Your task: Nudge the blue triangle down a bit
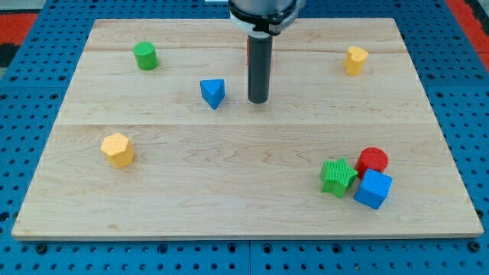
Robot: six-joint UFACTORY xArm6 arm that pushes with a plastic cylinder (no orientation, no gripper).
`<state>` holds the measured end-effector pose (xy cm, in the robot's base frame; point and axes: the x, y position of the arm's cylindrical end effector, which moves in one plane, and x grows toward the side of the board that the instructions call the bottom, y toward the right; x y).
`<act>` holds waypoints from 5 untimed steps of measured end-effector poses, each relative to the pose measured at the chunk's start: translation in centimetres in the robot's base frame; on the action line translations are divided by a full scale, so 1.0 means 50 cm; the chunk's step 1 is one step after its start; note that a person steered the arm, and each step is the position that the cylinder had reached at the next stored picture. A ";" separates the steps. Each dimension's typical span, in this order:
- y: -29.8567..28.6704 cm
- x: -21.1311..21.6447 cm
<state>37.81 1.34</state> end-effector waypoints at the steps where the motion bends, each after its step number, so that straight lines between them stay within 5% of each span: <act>1: -0.055 -0.056; 5: -0.213 -0.044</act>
